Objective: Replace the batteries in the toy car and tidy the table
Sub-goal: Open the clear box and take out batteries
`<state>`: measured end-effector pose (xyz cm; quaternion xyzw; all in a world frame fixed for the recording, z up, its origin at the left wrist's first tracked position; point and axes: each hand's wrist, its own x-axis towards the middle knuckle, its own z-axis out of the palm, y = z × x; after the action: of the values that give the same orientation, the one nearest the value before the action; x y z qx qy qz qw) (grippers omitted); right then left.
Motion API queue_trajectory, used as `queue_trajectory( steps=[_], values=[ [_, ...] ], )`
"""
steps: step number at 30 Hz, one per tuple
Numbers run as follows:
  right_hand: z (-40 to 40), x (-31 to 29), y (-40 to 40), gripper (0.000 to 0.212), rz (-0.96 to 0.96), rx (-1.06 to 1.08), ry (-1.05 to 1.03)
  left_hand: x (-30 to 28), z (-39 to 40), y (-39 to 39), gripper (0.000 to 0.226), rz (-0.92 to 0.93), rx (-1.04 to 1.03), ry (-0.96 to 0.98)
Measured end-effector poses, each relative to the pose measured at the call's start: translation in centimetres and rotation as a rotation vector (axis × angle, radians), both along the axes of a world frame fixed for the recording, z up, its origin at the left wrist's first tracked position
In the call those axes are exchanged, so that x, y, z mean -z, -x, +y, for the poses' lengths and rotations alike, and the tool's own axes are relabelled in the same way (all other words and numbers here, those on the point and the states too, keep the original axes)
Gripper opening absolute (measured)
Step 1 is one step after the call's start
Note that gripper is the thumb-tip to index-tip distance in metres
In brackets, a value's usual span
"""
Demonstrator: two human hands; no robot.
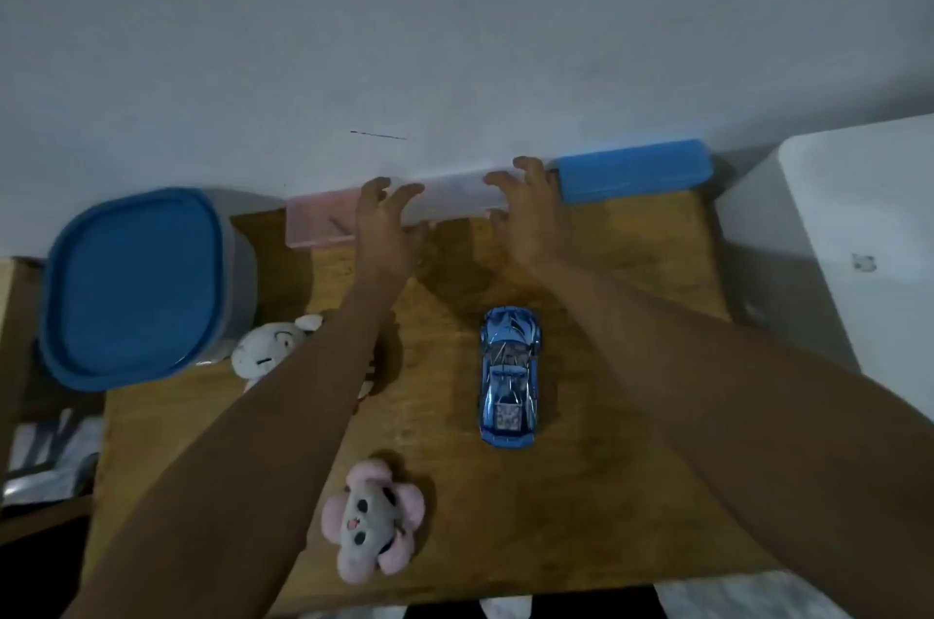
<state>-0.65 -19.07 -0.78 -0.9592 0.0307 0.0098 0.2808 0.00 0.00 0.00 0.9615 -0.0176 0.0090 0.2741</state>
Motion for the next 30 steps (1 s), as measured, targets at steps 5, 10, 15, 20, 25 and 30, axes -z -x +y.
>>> queue_trajectory(
  steps=[5, 10, 15, 20, 25, 30],
  values=[
    [-0.5, 0.7, -1.1, 0.036, 0.029, 0.013, 0.021, 0.8, 0.0, -0.1, 0.038, -0.025, -0.036, 0.03],
    [-1.0, 0.0, -0.8, 0.026, -0.12, 0.029, -0.018, 1.6, 0.5, -0.3, 0.052, -0.074, -0.008, 0.069],
    [0.1, -2.1, -2.3, 0.024, -0.239, 0.213, 0.068, 2.1, 0.4, 0.1, 0.074, -0.098, -0.025, 0.065],
    [1.3, -2.2, -2.7, 0.02, -0.173, 0.324, -0.052, 2.9, 1.1, 0.0, 0.083, -0.088, -0.012, 0.096],
    [2.2, -0.8, -1.8, 0.01, -0.202, 0.192, -0.074, 3.2, 1.7, -0.3, 0.089, -0.044, -0.005, 0.094],
    [2.3, 1.3, -1.0, 0.027, -0.131, -0.118, 0.206, 4.0, 2.2, -1.1, 0.109, -0.013, 0.007, 0.124]
  ],
)
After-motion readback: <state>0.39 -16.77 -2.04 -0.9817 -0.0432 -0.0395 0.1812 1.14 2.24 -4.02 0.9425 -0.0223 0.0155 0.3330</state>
